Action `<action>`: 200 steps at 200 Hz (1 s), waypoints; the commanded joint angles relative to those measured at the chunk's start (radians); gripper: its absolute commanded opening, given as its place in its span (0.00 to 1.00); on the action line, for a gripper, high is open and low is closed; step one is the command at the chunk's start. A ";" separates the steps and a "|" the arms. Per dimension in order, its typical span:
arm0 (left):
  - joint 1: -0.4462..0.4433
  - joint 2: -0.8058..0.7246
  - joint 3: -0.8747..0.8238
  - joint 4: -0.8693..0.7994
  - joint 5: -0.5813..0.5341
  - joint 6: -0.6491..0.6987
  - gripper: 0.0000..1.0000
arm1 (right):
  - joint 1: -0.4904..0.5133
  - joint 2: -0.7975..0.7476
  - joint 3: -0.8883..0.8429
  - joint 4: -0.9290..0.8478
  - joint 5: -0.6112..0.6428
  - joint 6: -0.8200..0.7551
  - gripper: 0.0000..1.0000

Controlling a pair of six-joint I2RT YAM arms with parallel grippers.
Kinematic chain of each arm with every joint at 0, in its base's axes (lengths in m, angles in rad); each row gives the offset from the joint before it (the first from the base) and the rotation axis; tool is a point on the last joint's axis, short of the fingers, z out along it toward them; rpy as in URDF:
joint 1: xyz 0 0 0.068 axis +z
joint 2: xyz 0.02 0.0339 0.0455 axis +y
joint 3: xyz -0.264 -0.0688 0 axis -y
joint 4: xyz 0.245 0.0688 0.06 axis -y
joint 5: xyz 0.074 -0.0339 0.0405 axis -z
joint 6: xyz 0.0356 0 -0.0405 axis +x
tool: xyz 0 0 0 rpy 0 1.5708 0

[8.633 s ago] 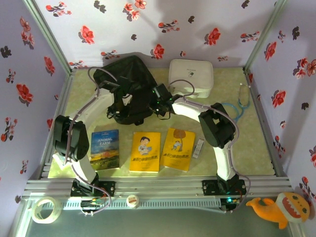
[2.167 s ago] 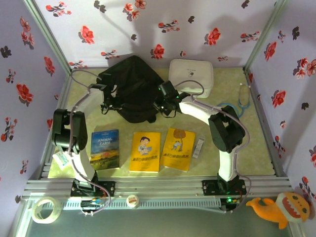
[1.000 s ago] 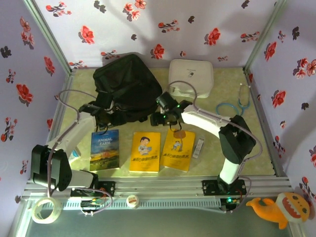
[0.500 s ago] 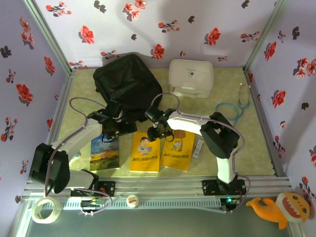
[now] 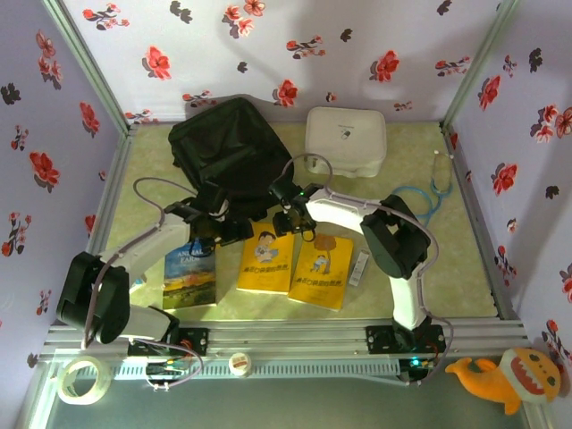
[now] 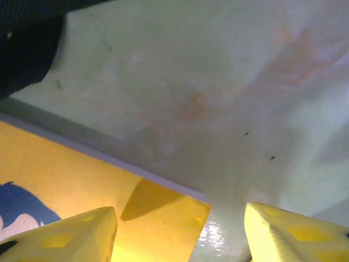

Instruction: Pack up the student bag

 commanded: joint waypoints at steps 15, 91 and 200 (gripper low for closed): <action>-0.048 0.038 -0.042 0.058 0.028 -0.041 0.88 | -0.003 -0.118 -0.048 0.036 -0.067 0.045 0.64; -0.107 0.064 -0.128 0.179 0.028 -0.060 0.76 | -0.004 -0.165 -0.196 0.050 -0.267 0.141 0.42; -0.126 0.127 -0.141 0.242 0.087 -0.068 0.52 | -0.020 -0.035 -0.182 0.031 -0.255 0.163 0.33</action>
